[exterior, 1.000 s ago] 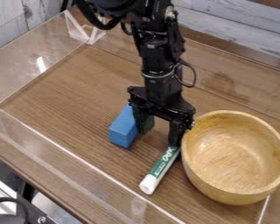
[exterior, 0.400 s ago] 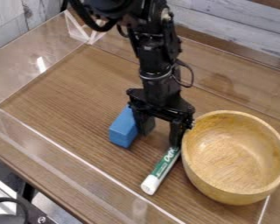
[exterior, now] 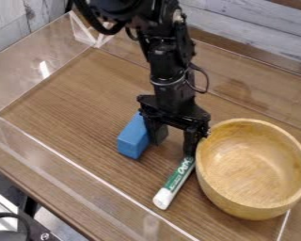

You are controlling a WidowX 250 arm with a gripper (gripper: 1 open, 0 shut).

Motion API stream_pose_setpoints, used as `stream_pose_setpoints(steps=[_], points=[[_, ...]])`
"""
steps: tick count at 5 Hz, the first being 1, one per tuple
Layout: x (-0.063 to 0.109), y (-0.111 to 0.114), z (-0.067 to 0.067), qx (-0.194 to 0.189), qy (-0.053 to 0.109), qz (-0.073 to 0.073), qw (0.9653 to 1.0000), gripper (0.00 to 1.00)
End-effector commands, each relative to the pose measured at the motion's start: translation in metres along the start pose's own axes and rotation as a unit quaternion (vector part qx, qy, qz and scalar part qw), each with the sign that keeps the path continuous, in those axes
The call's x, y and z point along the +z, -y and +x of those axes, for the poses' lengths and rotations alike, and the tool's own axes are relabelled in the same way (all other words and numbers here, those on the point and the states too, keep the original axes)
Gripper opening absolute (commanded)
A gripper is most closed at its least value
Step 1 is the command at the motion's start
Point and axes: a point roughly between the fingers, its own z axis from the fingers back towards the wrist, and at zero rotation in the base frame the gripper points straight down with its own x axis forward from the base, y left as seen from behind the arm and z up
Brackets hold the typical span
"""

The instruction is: Put the green marker in the brown bowl

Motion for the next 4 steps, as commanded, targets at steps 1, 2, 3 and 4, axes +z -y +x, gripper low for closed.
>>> stream_pose_setpoints(steps=[1,2,3,4], points=[[-0.014,0.008,-0.008,-0.014,-0.016,0.001,0.9998,1.00],[-0.011,0.011,-0.009,-0.014,-0.017,-0.004,0.9998,1.00],[-0.009,0.015,-0.011,-0.014,-0.018,-0.008,0.9997,1.00],[-0.007,0.018,-0.012,-0.013,-0.019,-0.013,0.9997,1.00]])
